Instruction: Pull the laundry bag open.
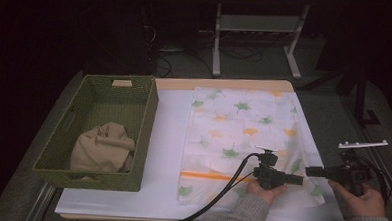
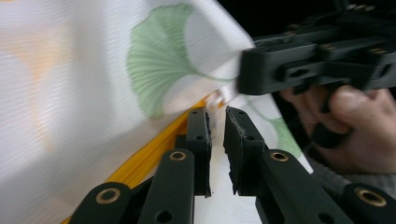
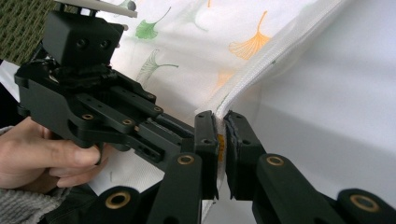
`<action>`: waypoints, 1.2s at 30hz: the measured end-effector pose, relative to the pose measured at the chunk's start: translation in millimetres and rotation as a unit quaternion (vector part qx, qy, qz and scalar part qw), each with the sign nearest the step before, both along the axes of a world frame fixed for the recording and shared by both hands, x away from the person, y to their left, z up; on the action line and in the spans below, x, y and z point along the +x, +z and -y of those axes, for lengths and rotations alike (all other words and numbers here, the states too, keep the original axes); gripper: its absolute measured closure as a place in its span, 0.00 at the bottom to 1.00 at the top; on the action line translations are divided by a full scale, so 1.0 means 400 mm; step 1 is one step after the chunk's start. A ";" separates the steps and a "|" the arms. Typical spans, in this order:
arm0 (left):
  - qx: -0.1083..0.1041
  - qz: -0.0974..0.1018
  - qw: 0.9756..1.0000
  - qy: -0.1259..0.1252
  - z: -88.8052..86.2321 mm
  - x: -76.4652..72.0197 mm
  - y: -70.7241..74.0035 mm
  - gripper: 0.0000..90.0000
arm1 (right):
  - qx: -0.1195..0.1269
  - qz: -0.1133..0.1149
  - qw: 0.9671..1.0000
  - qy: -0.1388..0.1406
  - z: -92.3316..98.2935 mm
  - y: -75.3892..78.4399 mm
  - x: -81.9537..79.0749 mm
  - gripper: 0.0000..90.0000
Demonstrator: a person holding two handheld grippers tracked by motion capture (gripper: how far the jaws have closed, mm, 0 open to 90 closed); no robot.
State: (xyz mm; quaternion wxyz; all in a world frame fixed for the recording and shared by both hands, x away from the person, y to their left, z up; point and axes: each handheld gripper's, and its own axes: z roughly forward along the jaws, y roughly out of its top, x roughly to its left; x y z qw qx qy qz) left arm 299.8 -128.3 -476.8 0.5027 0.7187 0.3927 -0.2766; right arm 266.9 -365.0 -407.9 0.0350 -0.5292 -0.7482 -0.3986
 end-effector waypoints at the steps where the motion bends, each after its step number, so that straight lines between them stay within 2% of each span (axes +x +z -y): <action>1: 0.004 0.000 1.000 0.002 0.001 0.000 -0.001 0.88 | -0.001 0.000 1.000 0.000 0.000 0.000 0.000 0.93; 5: 0.010 0.005 1.000 0.007 0.003 -0.001 -0.002 0.90 | -0.003 -0.002 1.000 0.001 -0.004 -0.002 0.001 0.93; 9: 0.019 0.012 1.000 0.016 0.003 -0.001 0.000 0.99 | -0.003 -0.002 1.000 -0.001 -0.001 -0.003 0.001 0.93; 11: 0.022 0.013 1.000 0.018 0.003 -0.002 0.002 1.00 | 0.001 -0.006 1.000 -0.003 0.004 -0.007 0.001 0.93; 16: 0.010 0.010 1.000 0.012 0.007 -0.007 0.002 1.00 | 0.002 -0.009 1.000 -0.003 0.006 -0.013 0.002 0.93; 18: 0.019 0.012 1.000 0.015 0.009 -0.009 0.000 1.00 | 0.003 -0.008 1.000 -0.004 0.006 -0.012 0.002 0.93; 22: 0.033 0.030 0.999 0.026 0.001 -0.007 0.008 0.83 | 0.002 -0.006 1.000 -0.002 0.005 -0.008 0.000 0.93; 23: 0.036 0.029 0.999 0.026 -0.001 -0.006 0.009 0.73 | 0.003 -0.006 1.000 0.000 0.005 -0.006 -0.001 0.93; 24: 0.035 0.024 0.999 0.024 -0.002 -0.004 0.008 0.68 | 0.005 -0.006 1.000 0.002 0.006 -0.005 -0.001 0.93; 27: 0.027 0.015 0.999 0.024 -0.005 0.000 0.008 0.63 | 0.016 -0.005 1.000 0.005 0.005 -0.004 -0.001 0.93; 29: 0.021 0.015 0.999 0.025 -0.004 0.001 0.008 0.65 | 0.026 -0.001 1.000 0.010 0.003 0.000 -0.003 0.93; 32: 0.008 0.011 1.000 0.021 -0.002 0.002 0.006 0.74 | 0.024 0.003 1.000 0.009 0.000 0.005 -0.004 0.93; 36: -0.003 0.014 1.000 0.019 -0.001 0.001 0.004 0.86 | 0.031 -0.002 0.999 0.006 0.009 -0.005 -0.002 0.93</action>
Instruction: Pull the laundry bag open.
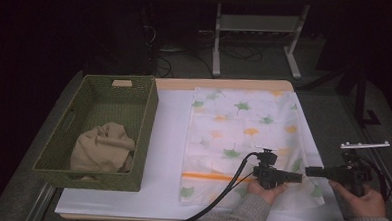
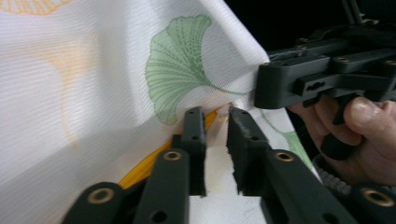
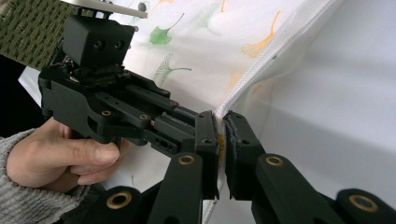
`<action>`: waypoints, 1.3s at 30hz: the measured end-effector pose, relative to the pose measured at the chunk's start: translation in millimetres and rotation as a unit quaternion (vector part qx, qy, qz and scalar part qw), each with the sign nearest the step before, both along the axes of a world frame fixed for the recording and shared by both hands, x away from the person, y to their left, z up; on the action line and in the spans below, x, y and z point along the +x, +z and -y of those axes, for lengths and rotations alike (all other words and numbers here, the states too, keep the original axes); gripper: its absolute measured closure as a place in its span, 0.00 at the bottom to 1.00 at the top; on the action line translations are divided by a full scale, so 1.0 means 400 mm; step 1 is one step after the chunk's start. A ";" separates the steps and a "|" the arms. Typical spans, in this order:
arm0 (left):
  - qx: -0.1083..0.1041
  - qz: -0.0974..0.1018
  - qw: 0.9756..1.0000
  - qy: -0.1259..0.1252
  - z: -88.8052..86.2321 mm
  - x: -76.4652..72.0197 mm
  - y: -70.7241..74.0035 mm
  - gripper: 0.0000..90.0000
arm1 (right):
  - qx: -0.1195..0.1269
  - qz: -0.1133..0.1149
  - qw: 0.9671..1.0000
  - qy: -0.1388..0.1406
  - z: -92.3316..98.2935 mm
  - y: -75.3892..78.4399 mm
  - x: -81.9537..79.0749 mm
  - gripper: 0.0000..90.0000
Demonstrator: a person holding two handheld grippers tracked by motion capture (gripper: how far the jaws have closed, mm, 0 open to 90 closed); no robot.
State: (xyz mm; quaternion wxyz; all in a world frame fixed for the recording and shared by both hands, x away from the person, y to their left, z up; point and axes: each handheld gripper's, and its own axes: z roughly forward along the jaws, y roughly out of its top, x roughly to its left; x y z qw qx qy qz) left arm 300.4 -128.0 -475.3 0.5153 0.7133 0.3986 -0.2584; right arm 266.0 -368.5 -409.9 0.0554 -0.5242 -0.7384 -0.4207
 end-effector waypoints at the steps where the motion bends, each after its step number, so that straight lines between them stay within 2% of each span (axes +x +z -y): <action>1: 0.001 0.002 1.000 -0.001 0.001 -0.001 0.000 0.90 | 0.002 0.000 1.000 -0.002 0.003 -0.001 0.000 0.93; 5: -0.002 0.002 1.000 -0.006 0.002 -0.002 -0.003 0.93 | 0.005 0.001 1.000 -0.003 0.008 0.001 -0.002 0.93; 9: -0.008 0.007 1.000 0.001 0.004 -0.002 -0.002 0.85 | 0.007 0.001 1.000 -0.003 0.007 0.001 -0.002 0.93; 11: -0.006 0.009 1.000 -0.001 0.007 -0.005 0.000 0.84 | 0.011 0.001 1.000 -0.001 0.006 0.000 -0.002 0.93; 14: 0.004 0.014 1.000 -0.010 0.013 -0.010 0.000 0.91 | 0.015 -0.001 1.000 0.000 0.005 -0.003 0.000 0.93; 17: 0.014 0.021 1.000 -0.009 0.016 -0.011 0.000 0.91 | 0.017 -0.003 1.000 0.001 0.005 -0.008 0.001 0.93; 18: 0.018 0.021 1.000 -0.009 0.016 -0.012 0.001 0.94 | 0.016 -0.004 1.000 0.000 0.006 -0.010 0.001 0.93; 23: 0.014 0.022 1.000 -0.009 0.017 -0.015 0.002 0.99 | 0.022 -0.004 1.000 -0.005 0.015 -0.012 0.000 0.93; 30: 0.015 0.030 0.999 -0.009 0.016 -0.017 0.005 0.99 | 0.027 -0.006 1.000 -0.008 0.023 -0.018 -0.001 0.93; 35: 0.017 0.035 0.999 -0.012 0.015 -0.019 0.006 0.99 | 0.024 -0.009 1.000 -0.010 0.026 -0.020 -0.001 0.93; 39: 0.023 0.039 0.999 -0.008 0.008 -0.019 0.008 1.00 | 0.007 -0.013 1.000 -0.018 0.029 -0.025 -0.001 0.93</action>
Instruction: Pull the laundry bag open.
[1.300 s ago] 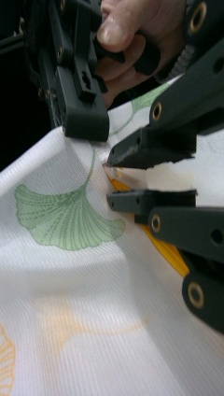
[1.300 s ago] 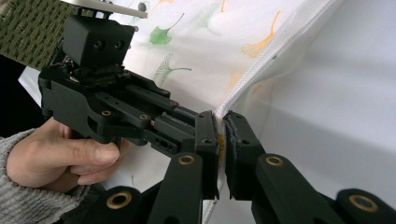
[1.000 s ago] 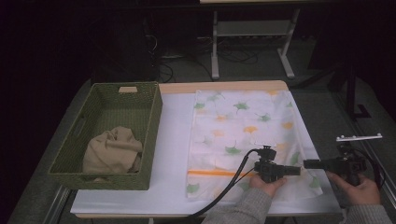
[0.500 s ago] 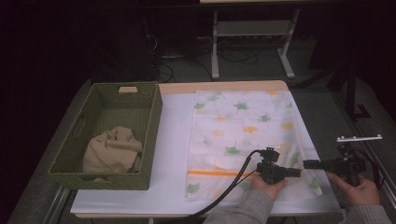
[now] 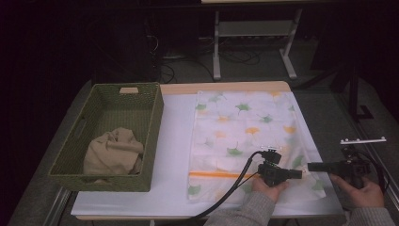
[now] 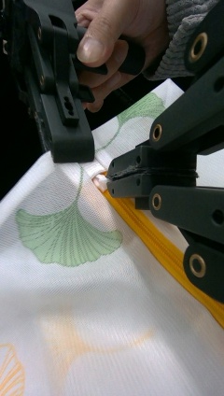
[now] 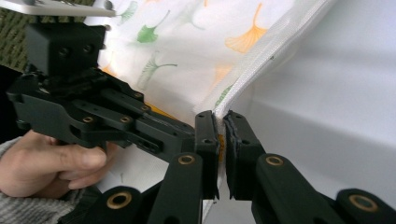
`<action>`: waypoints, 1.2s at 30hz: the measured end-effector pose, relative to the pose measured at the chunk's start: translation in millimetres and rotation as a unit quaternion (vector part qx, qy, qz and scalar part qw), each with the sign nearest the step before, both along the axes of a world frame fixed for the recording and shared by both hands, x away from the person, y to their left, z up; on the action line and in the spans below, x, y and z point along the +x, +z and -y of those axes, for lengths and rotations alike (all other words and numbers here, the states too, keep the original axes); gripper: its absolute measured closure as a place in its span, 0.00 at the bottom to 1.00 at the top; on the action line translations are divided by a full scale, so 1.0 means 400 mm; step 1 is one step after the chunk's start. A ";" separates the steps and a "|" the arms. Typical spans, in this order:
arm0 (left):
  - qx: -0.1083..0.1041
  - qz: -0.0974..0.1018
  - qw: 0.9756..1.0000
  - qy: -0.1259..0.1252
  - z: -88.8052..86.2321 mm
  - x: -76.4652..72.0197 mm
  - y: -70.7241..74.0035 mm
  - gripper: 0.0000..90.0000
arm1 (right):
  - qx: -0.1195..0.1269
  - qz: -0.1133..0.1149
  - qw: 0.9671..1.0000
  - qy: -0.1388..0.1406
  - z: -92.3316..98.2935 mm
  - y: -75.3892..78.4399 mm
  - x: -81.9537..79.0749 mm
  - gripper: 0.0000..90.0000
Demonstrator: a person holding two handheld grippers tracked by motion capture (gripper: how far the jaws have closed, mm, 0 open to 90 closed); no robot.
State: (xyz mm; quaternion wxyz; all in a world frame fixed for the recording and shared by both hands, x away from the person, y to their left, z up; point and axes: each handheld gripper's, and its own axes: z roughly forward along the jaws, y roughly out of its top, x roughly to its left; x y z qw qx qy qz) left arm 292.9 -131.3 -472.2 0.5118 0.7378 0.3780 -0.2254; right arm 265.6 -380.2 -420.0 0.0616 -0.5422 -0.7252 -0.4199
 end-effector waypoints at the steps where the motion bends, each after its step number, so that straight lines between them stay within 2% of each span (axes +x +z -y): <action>1: 0.004 0.000 1.000 0.003 -0.002 0.001 0.001 1.00 | -0.002 -0.002 1.000 0.000 0.000 -0.003 0.000 0.93; 5: 0.015 0.013 1.000 0.018 -0.004 -0.001 0.009 1.00 | -0.019 -0.008 1.000 0.001 -0.006 -0.006 0.001 0.93; 8: 0.010 0.003 0.999 0.030 0.000 0.000 0.008 1.00 | -0.021 -0.010 1.000 0.003 -0.012 -0.009 0.002 0.93; 11: 0.010 0.006 0.999 0.043 0.004 -0.002 0.006 1.00 | -0.022 -0.013 1.000 0.003 -0.014 -0.011 0.001 0.93; 13: 0.009 -0.001 0.999 0.045 0.007 0.000 0.003 0.99 | -0.020 -0.015 1.000 0.002 -0.011 -0.013 0.001 0.93; 21: 0.016 -0.004 0.998 0.055 0.029 -0.002 -0.006 0.97 | -0.015 -0.021 1.000 0.003 -0.010 -0.021 0.004 0.93; 27: 0.032 0.004 0.998 0.046 0.040 -0.003 -0.008 0.99 | -0.023 -0.026 0.999 0.000 -0.010 -0.026 0.004 0.93; 31: 0.050 0.019 0.998 0.040 0.044 -0.006 -0.002 1.00 | -0.039 -0.028 0.999 -0.004 -0.011 -0.027 0.004 0.93; 36: 0.058 0.020 0.997 0.037 0.040 -0.005 0.005 1.00 | -0.055 -0.030 0.998 -0.009 -0.008 -0.028 0.002 0.93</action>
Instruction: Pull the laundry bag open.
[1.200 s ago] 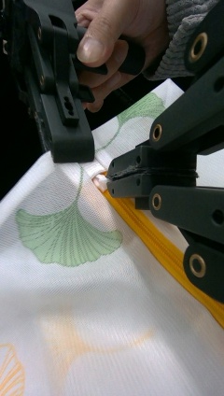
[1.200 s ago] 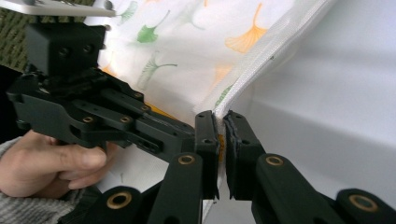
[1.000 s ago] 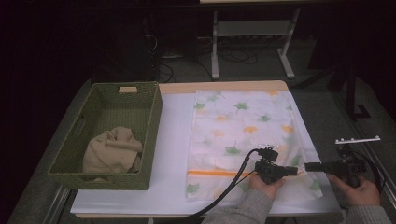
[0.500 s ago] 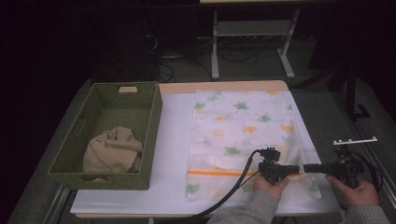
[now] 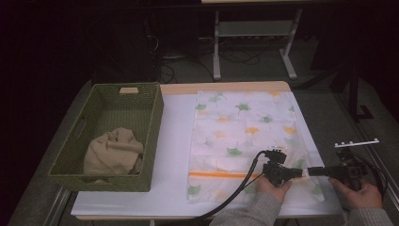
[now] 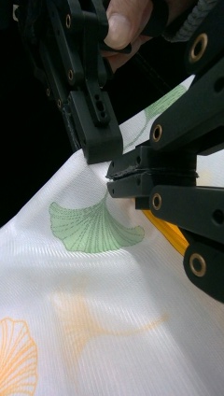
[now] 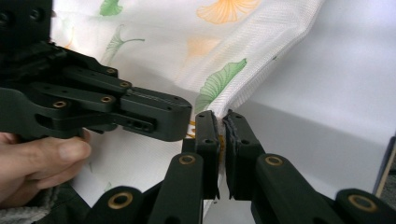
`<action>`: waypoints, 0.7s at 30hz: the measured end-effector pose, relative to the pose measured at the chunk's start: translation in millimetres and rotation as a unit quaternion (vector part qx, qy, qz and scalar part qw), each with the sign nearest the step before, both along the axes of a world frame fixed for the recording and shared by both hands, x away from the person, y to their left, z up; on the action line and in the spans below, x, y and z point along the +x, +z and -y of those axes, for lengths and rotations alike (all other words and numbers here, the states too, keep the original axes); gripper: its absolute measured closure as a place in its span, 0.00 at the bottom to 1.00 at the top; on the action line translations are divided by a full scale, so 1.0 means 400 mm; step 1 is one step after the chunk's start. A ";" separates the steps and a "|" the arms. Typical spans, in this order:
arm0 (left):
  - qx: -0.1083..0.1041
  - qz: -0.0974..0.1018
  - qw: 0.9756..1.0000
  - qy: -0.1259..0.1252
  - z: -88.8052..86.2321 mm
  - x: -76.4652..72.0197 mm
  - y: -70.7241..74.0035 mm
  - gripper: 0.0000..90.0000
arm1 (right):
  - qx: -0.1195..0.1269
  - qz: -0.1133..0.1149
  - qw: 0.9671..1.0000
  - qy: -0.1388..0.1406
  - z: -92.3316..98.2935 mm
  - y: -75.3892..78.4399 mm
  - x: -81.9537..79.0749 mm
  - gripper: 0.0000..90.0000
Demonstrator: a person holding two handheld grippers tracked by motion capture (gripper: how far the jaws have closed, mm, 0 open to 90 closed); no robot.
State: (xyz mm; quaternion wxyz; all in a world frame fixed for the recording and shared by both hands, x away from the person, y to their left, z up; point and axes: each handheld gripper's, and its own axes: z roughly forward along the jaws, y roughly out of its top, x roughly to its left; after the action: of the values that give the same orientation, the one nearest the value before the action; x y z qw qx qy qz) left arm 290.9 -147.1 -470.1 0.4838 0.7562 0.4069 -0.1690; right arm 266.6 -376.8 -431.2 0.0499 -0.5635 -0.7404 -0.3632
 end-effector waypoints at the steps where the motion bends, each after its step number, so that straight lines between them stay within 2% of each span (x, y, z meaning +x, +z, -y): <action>1: 0.004 0.000 1.000 0.000 -0.001 -0.001 0.001 1.00 | -0.003 -0.002 1.000 -0.001 0.000 -0.001 0.000 0.93; 5: 0.016 0.006 1.000 -0.005 -0.009 -0.002 0.007 1.00 | -0.017 -0.004 1.000 -0.002 -0.002 0.000 0.000 0.94; 12: 0.027 0.013 1.000 -0.011 -0.034 -0.004 0.026 1.00 | -0.016 -0.002 1.000 -0.007 0.005 0.002 -0.002 0.94; 15: 0.016 -0.001 1.000 -0.013 -0.054 0.003 0.027 1.00 | -0.015 -0.002 1.000 -0.006 0.006 0.002 -0.001 0.94; 21: 0.020 0.004 1.000 -0.009 -0.089 0.005 0.035 1.00 | -0.015 -0.003 1.000 -0.006 0.006 0.000 -0.001 0.94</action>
State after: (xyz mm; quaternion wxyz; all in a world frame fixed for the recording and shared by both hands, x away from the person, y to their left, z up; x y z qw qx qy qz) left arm 292.8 -111.4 -456.2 0.4685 0.7701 0.4013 -0.1623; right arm 266.1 -379.4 -431.4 0.0415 -0.5694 -0.7422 -0.3510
